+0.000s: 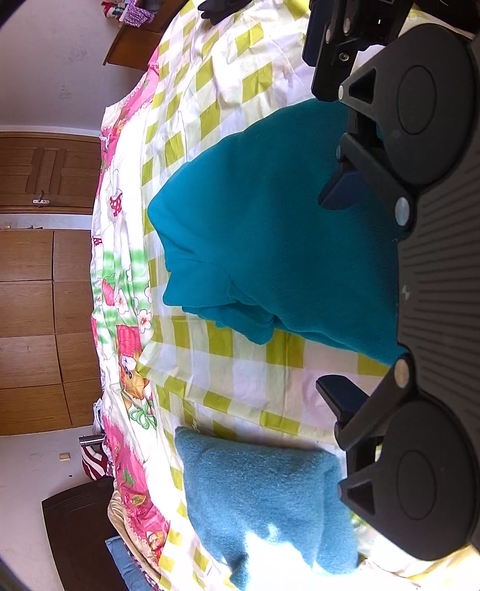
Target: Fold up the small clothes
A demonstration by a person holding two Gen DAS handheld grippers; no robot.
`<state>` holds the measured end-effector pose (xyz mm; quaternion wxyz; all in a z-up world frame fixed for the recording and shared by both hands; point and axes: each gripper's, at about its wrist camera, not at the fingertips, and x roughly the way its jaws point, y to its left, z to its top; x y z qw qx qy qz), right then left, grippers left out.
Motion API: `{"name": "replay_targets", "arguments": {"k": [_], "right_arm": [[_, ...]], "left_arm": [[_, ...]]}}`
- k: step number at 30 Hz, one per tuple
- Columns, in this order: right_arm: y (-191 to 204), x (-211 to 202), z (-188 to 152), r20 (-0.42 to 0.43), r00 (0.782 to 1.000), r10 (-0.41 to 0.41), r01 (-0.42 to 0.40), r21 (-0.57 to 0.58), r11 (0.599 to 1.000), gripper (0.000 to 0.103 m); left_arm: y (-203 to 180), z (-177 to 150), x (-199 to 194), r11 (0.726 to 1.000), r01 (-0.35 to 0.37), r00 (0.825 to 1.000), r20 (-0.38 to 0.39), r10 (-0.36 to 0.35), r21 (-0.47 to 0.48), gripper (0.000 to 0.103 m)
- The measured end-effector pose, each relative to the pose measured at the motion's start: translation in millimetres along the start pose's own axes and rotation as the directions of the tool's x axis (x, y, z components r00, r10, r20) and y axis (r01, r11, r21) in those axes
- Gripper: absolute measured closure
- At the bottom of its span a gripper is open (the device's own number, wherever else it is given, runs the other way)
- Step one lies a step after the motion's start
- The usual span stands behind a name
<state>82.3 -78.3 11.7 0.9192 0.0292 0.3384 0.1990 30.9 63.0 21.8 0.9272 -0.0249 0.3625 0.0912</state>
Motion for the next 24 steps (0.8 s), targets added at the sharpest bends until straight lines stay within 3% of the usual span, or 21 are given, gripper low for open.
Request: {"name": "replay_targets", "arguments": {"k": [14,24], "right_arm": [[1.0,-7.5,-12.9,-0.022,0.999,-0.027,0.027,0.016,0.999,0.067],[7.2,-11.8,-20.7,-0.036,0.998,-0.049,0.049,0.003,0.999,0.067]], "left_arm": [[-6.3,-17.6,-12.3,0.998,0.066,0.997,-0.030,-0.067,-0.018,0.000],[-5.4,-23.7,-19.3,0.999,0.049,0.999,-0.007,-0.049,-0.010,0.000]]}}
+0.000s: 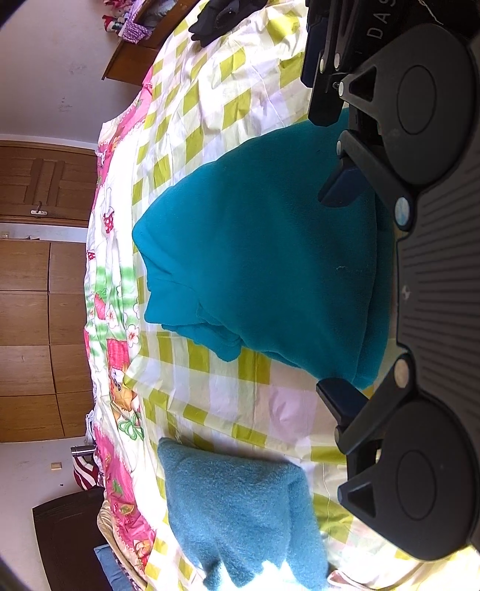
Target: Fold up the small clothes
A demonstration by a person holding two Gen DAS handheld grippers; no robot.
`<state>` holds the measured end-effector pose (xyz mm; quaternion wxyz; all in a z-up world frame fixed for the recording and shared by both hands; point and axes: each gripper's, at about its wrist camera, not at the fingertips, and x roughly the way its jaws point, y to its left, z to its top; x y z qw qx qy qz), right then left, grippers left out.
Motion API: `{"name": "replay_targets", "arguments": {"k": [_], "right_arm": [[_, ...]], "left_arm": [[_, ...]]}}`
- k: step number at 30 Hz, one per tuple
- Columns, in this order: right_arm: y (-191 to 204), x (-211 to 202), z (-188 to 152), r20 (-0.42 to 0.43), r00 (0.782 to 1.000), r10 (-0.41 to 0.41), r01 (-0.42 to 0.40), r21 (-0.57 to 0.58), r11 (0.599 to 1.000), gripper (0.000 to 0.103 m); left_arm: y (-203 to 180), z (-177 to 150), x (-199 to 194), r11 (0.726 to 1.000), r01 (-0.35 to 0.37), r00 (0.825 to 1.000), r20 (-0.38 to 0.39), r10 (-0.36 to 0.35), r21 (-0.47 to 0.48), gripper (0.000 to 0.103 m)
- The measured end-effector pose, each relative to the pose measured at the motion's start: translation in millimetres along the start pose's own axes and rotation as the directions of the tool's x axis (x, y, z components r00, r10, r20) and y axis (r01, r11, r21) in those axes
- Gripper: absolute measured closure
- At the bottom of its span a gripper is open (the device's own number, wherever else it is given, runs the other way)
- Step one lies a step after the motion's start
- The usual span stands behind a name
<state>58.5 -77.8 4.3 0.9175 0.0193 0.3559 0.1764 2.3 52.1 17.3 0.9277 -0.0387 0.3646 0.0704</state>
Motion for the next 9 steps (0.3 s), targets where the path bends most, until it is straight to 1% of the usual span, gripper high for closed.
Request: {"name": "replay_targets", "arguments": {"k": [9], "right_arm": [[5.7,0.7,-0.8,-0.008,1.000,-0.010,0.010,-0.015,1.000,0.067]], "left_arm": [[3.4,-2.5,-0.6,1.000,-0.006,1.000,0.007,0.006,-0.007,0.000]]}}
